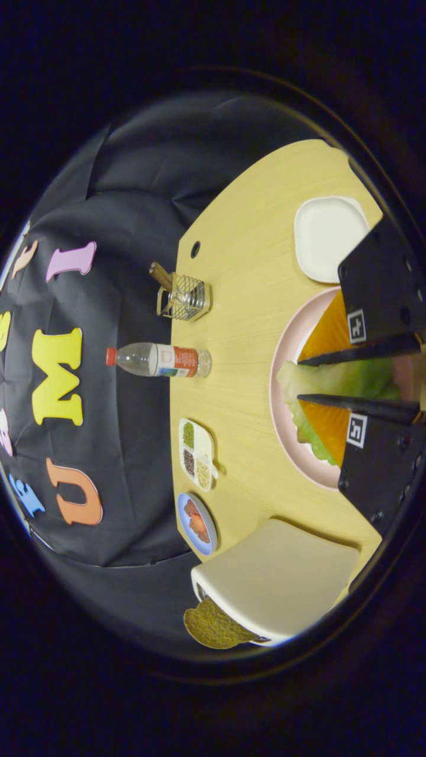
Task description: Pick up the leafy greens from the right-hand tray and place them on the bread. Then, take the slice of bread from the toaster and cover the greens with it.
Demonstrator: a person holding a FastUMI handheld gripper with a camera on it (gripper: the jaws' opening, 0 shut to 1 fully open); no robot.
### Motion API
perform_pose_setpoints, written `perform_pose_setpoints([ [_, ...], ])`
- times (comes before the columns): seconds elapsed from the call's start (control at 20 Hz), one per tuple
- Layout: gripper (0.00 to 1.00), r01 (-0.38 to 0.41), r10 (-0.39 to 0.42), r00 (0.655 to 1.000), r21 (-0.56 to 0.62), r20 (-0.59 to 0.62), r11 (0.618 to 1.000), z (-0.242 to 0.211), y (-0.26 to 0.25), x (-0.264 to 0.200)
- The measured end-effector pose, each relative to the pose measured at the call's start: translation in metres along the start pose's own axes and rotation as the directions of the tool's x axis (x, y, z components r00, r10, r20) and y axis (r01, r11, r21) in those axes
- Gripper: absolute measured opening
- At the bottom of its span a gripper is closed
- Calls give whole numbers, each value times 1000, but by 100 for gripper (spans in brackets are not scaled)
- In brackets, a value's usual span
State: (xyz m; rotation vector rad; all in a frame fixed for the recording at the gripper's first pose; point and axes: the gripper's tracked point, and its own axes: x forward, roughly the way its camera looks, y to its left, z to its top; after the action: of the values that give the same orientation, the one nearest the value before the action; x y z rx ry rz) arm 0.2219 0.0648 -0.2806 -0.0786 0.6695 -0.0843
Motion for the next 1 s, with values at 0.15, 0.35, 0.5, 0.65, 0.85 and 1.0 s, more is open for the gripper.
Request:
perform_pose_setpoints([
  [0.15,44,13,-12,999,-25,42,1000,5,1,-17],
  [0.35,98,25,-22,993,-19,112,1000,17,3,-52],
  [0.5,98,-3,3,987,-3,164,1000,24,16,-87],
  [0.65,98,-47,39,979,39,201,998,26,33,-121],
  [0.85,97,-80,69,955,28,289,996,44,65,-169],
  [1.0,97,-99,90,938,9,335,995,60,90,-204],
])
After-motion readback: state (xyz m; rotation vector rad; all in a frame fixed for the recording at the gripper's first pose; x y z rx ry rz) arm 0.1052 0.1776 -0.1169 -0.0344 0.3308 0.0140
